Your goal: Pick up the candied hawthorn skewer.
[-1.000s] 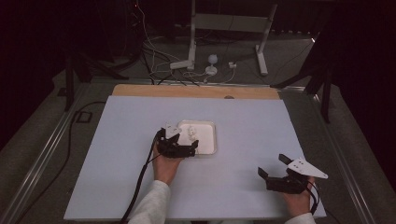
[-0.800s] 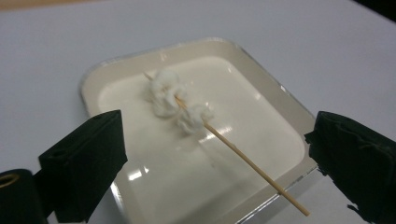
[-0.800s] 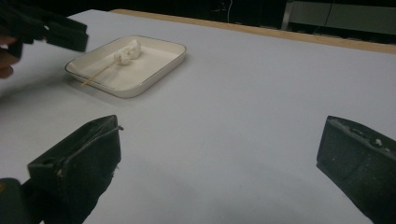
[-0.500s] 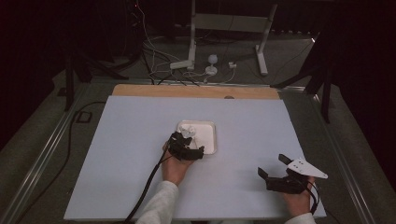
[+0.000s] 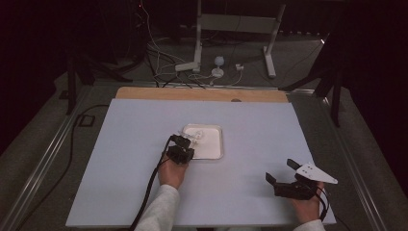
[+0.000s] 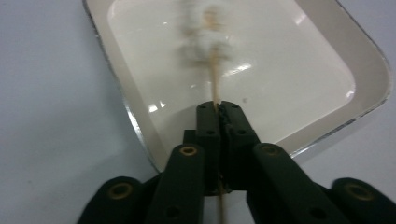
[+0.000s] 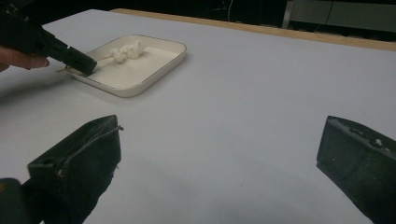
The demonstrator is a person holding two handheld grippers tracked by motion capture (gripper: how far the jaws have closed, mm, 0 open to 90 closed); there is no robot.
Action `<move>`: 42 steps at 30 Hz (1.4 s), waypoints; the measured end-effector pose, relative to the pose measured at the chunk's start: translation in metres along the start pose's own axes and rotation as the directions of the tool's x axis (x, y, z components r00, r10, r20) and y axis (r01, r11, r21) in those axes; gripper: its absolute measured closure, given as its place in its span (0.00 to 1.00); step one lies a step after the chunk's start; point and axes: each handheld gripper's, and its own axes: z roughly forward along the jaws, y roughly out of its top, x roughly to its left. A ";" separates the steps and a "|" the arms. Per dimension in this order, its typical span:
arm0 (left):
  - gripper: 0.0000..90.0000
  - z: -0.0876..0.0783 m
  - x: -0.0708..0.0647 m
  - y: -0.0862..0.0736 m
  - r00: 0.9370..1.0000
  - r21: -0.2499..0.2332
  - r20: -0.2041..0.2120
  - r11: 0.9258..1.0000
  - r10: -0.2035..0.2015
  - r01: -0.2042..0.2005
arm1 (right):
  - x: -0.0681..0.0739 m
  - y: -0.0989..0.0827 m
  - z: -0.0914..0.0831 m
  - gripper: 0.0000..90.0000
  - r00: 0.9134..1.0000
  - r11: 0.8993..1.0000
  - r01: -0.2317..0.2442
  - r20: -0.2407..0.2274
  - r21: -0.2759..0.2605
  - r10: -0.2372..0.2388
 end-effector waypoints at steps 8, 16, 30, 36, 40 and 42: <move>0.99 0.000 0.003 0.000 1.000 -0.007 0.019 1.000 -0.012 0.012 | -0.001 0.000 0.000 0.00 1.000 1.000 -0.001 -0.001 -0.002 0.001; 1.00 -0.007 0.005 0.001 0.997 -0.043 0.067 0.998 -0.031 0.034 | -0.001 0.000 0.000 0.00 1.000 1.000 -0.001 -0.001 -0.002 0.001; 1.00 -0.040 0.022 -0.008 0.983 -0.179 0.174 0.979 -0.062 0.093 | -0.001 -0.001 -0.001 0.00 1.000 1.000 -0.009 0.002 0.000 0.009; 1.00 -0.059 0.029 -0.023 0.972 -0.263 0.228 0.959 -0.046 0.107 | 0.000 -0.001 0.000 0.00 1.000 1.000 -0.022 -0.001 -0.002 0.022; 1.00 -0.074 0.035 -0.035 0.967 -0.324 0.253 0.940 -0.022 0.106 | 0.003 0.002 -0.001 0.00 1.000 1.000 -0.021 -0.008 -0.018 0.021; 1.00 -0.078 0.037 -0.040 0.966 -0.334 0.258 0.936 -0.024 0.112 | 0.005 0.005 -0.003 0.00 1.000 0.999 -0.023 -0.017 -0.032 0.023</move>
